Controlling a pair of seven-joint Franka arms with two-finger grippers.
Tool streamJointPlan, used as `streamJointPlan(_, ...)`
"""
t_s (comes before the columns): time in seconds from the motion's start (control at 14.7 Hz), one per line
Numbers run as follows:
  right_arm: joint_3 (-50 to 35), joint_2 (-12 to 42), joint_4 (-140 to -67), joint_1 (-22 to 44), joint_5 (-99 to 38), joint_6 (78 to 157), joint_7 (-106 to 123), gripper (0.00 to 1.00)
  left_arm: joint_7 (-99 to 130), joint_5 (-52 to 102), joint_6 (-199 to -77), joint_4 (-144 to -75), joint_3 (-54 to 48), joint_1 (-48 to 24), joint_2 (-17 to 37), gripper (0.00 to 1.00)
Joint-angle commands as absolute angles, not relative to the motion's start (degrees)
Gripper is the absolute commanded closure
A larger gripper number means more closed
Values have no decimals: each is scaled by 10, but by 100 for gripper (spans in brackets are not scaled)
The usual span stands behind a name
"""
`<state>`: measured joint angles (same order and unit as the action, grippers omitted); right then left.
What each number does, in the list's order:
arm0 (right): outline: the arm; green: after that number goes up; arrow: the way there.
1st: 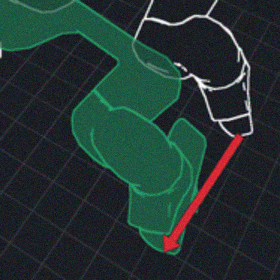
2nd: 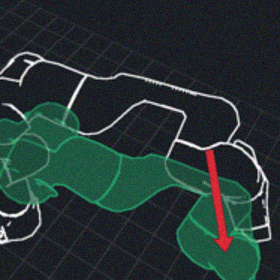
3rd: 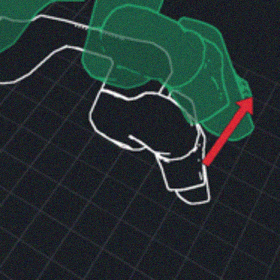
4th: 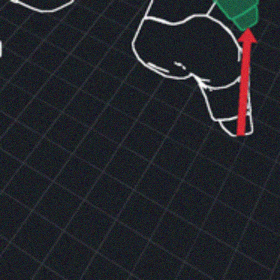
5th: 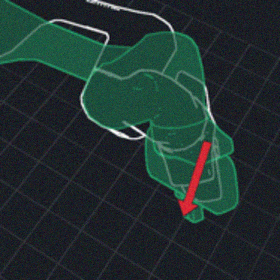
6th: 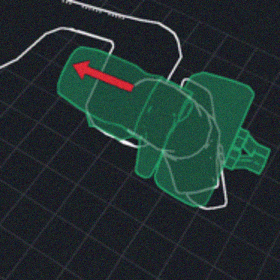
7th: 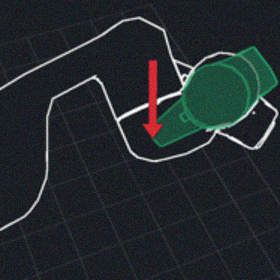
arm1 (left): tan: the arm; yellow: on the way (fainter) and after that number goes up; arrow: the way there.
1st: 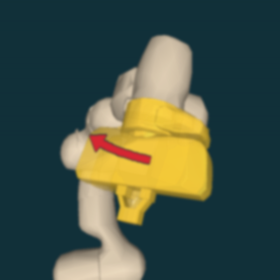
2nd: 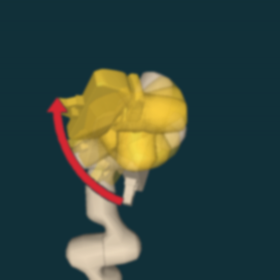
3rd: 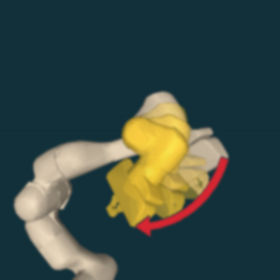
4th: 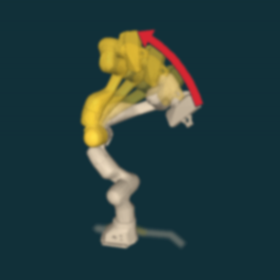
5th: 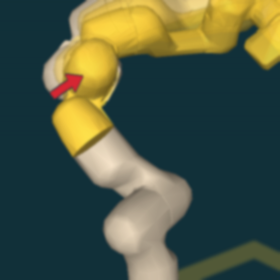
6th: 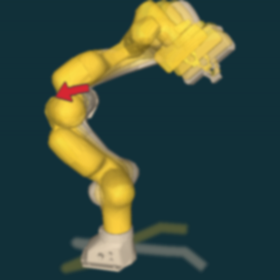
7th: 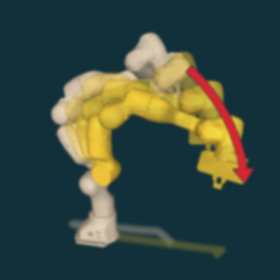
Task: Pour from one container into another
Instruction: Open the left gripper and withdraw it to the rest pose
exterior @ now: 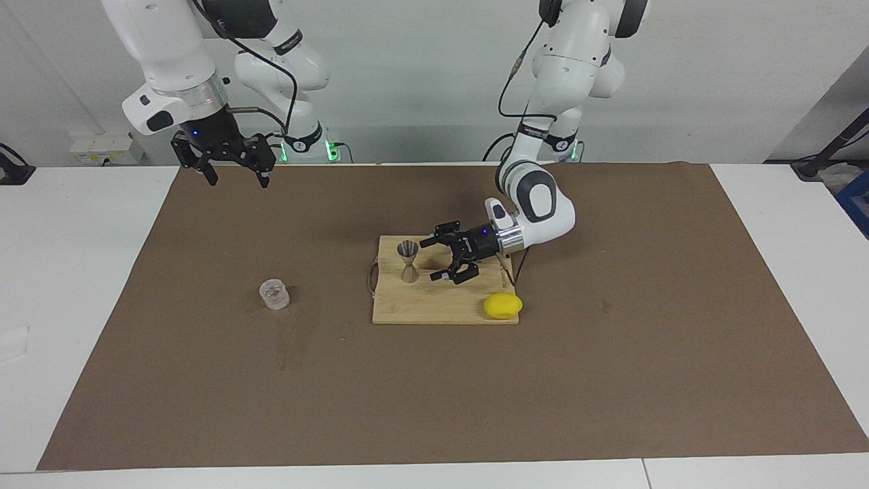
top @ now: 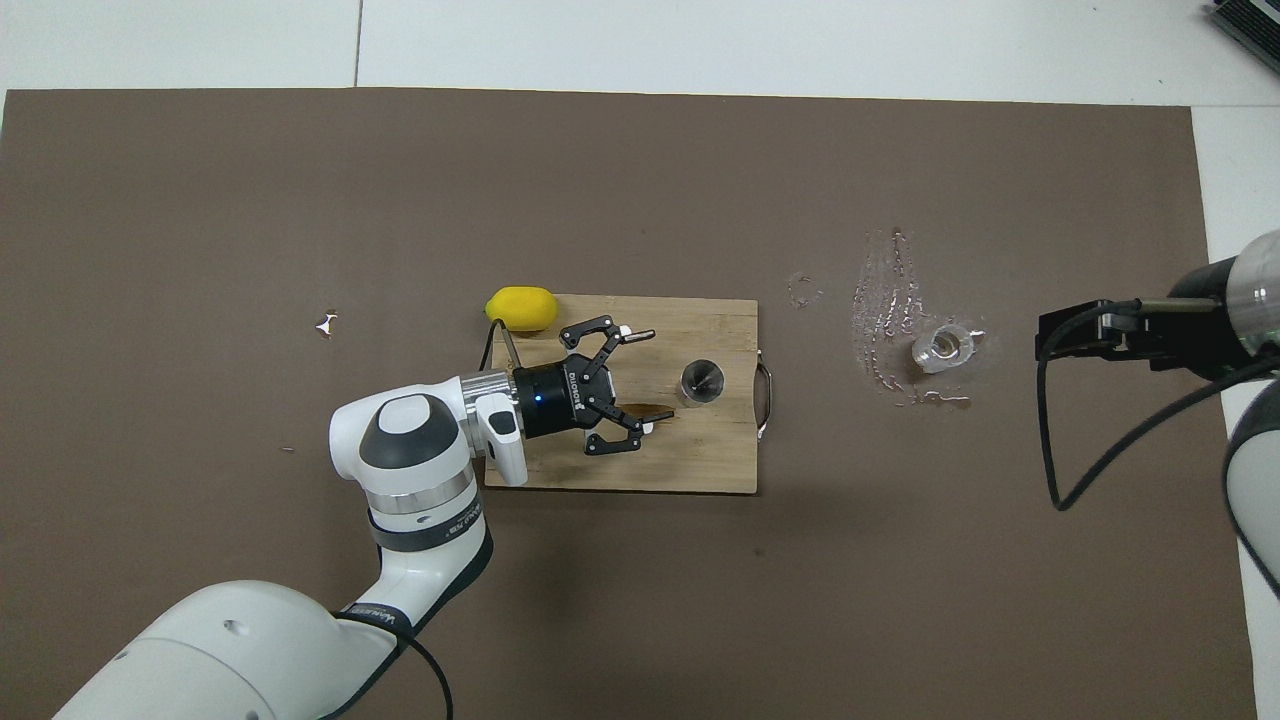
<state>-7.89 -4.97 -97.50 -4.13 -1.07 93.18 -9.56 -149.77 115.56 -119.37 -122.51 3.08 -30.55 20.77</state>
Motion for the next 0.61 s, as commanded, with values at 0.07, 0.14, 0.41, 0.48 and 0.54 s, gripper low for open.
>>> streamJointPlan(0.07, -80, -62, -987, -50, -23, 937, -79, 0, -1508, 1097, -1168, -1279, 28, -261, 152, 0)
streamJointPlan(0.14, -80, -62, -987, -50, -23, 937, -79, 0, -1508, 1086, -1155, -1285, 29, -251, 145, 0)
streamJointPlan(0.41, -80, -62, -987, -49, -23, 937, -79, 0, -1501, 978, -1113, -1288, 30, -182, 125, 0)
streamJointPlan(0.48, -80, -62, -987, -50, -23, 937, -79, 0, -1492, 936, -1096, -1287, 31, -159, 120, 0)
streamJointPlan(0.54, -80, -62, -987, -50, -23, 937, -79, 0, -1480, 893, -1081, -1284, 31, -136, 118, 0)
